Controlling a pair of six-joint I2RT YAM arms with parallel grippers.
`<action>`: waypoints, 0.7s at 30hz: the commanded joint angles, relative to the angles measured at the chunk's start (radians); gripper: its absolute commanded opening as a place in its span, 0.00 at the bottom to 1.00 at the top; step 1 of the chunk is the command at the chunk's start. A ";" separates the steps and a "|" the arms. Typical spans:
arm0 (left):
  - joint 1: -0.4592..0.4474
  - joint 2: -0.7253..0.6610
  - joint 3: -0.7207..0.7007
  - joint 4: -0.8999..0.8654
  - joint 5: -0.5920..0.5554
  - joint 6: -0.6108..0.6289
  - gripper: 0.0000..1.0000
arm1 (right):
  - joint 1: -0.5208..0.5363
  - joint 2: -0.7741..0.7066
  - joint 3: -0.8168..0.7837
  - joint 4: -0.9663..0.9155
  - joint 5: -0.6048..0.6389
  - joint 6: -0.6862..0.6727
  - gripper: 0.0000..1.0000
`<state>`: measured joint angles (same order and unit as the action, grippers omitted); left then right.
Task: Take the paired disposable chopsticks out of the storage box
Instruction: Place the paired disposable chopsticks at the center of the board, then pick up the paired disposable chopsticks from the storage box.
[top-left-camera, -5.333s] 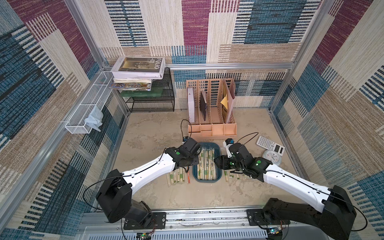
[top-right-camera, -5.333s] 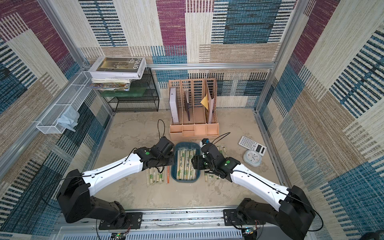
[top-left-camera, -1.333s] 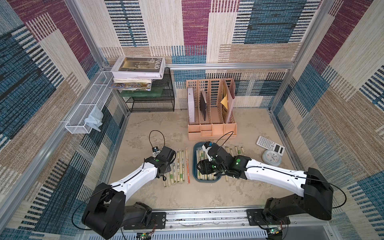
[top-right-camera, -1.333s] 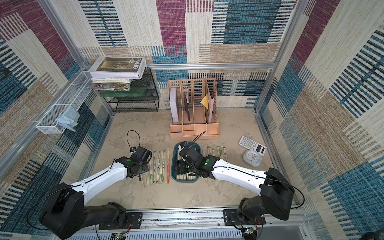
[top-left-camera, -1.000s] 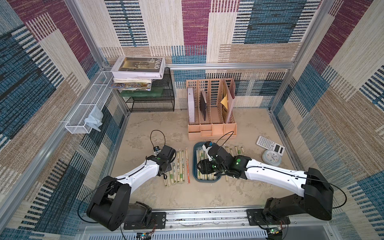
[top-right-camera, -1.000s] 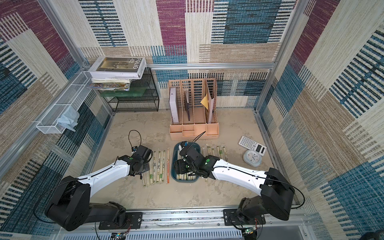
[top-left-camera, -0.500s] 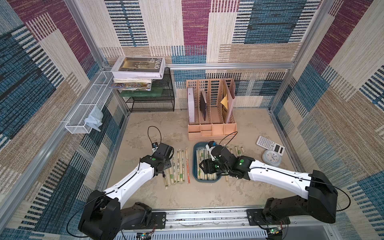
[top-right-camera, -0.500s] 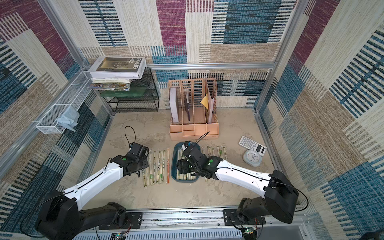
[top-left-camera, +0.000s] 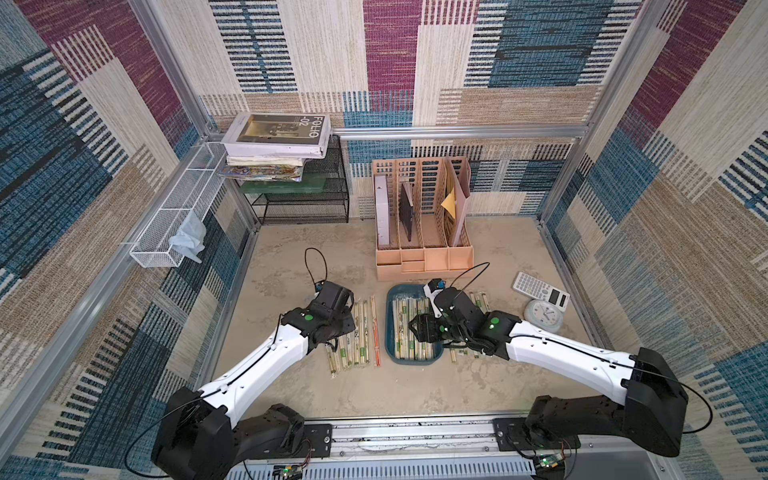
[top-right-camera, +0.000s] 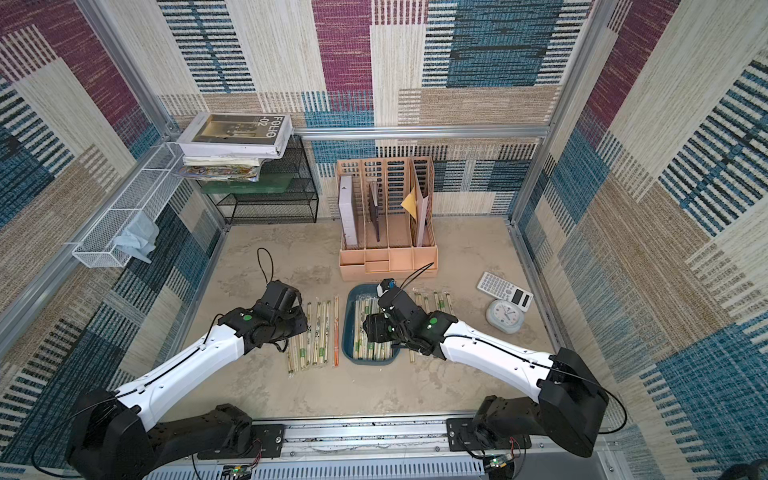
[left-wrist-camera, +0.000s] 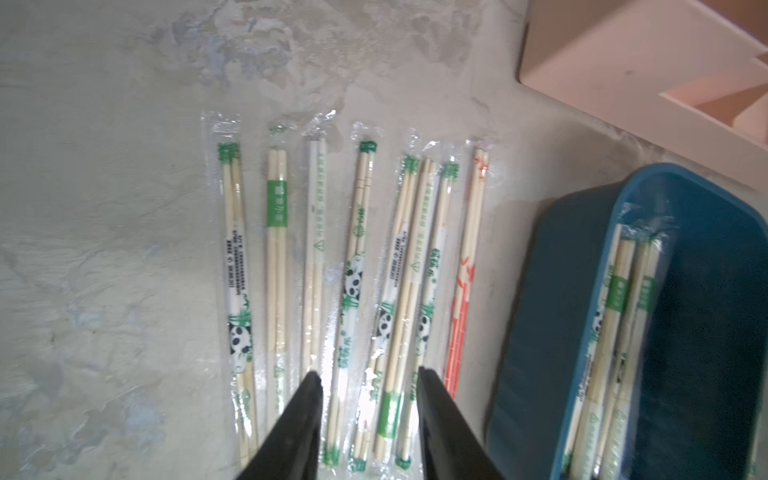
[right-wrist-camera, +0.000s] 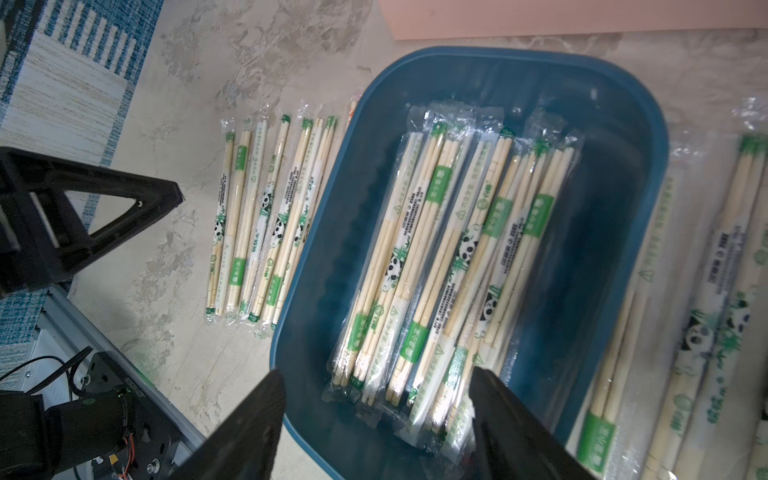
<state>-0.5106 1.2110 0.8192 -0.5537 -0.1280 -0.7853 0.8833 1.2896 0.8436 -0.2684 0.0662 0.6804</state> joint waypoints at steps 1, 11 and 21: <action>-0.060 0.033 0.035 0.029 0.003 -0.045 0.40 | -0.017 -0.019 -0.016 0.011 -0.009 -0.002 0.73; -0.252 0.260 0.246 0.034 -0.052 -0.088 0.40 | -0.084 -0.118 -0.082 -0.010 -0.017 -0.006 0.74; -0.339 0.516 0.452 0.006 -0.055 -0.082 0.36 | -0.143 -0.204 -0.156 -0.027 -0.043 -0.010 0.74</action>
<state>-0.8410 1.6909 1.2427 -0.5308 -0.1665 -0.8677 0.7452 1.0962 0.6964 -0.2890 0.0360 0.6769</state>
